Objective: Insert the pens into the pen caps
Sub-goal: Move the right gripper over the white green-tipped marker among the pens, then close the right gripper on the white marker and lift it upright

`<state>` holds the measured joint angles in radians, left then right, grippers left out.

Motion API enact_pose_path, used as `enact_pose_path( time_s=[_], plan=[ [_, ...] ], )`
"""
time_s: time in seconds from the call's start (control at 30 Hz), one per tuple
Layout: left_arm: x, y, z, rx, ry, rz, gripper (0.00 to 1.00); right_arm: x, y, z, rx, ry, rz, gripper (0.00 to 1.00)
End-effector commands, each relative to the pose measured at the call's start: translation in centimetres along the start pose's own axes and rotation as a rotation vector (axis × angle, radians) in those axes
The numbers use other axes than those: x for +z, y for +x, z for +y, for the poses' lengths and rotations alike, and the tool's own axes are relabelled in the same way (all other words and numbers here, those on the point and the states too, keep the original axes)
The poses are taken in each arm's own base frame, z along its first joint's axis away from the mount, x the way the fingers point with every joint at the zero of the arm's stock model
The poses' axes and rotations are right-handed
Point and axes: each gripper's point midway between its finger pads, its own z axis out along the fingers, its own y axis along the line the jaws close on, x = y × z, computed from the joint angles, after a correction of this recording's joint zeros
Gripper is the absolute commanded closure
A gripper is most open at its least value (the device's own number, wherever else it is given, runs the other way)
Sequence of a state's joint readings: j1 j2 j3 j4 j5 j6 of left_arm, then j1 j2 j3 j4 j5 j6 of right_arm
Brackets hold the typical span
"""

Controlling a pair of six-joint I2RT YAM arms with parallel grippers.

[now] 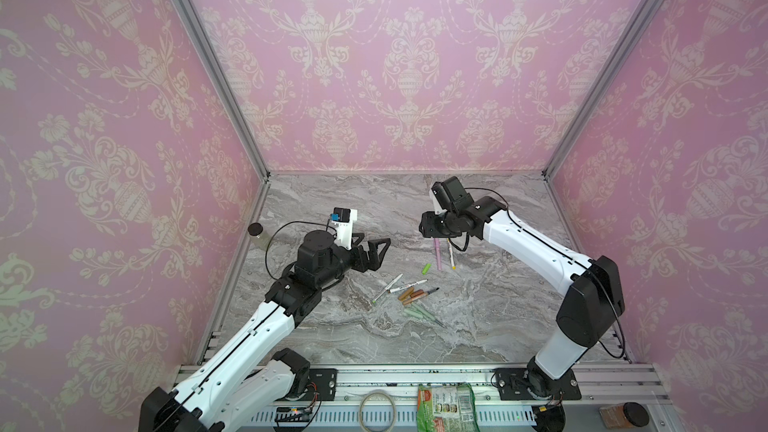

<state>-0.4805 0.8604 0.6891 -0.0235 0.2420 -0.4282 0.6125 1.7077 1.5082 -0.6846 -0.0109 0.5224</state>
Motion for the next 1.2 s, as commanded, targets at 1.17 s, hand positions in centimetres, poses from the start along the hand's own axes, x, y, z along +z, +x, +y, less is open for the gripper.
enact_pose_path(
  time_s=[1.17],
  plan=[
    [-4.5,13.0,8.7,-0.313,-0.405,0.288,0.01,12.6,13.8,5.5,0.146,0.265,0.263,0.5]
  ],
)
